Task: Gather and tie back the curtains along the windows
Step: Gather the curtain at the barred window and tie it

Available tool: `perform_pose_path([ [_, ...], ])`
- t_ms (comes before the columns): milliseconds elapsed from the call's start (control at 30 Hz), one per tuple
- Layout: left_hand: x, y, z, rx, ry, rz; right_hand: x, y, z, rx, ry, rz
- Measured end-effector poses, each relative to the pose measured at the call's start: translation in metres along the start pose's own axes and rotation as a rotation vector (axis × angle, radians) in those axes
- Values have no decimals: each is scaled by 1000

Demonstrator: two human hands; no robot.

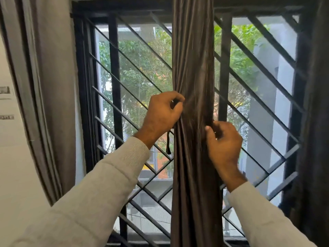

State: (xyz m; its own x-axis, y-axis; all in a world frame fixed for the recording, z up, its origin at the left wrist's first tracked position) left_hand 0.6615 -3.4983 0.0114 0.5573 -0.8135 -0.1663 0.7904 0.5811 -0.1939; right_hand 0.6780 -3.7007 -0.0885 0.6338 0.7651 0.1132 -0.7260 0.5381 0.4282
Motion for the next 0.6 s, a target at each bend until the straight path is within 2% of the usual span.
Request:
perform_pose_path([
  [67,3,-8,0,10,4,11,1,17,-16,-269,-15,-139],
  [133,5,-17,-1,23,9,18,7,28,-28,-435,86,-220],
  [233,6,-20,1,22,32,66,13,33,-32,-546,279,-197],
  [300,3,-16,3,23,48,90,11,35,-29,-544,323,-52],
  [367,-1,-13,3,6,57,68,6,31,-22,-408,261,93],
  [467,-8,-13,3,17,89,14,8,8,-7,-49,65,39],
  [567,-7,-11,4,58,130,25,19,-13,9,442,224,211],
  [600,-6,-9,4,51,134,35,19,-15,9,488,235,226],
])
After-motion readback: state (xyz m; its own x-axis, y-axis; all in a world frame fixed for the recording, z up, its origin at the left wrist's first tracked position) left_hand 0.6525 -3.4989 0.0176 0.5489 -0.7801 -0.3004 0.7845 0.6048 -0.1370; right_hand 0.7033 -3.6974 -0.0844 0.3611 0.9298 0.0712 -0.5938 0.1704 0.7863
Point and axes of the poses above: each hand's wrist, its own z-axis towards the middle knuckle, its own x-axis out of the palm, y = z × x, the point moved 2 cm from there along z, towards the middle knuckle, and after that the axes turned 2 degrees about -y, right-handed, at the moved point
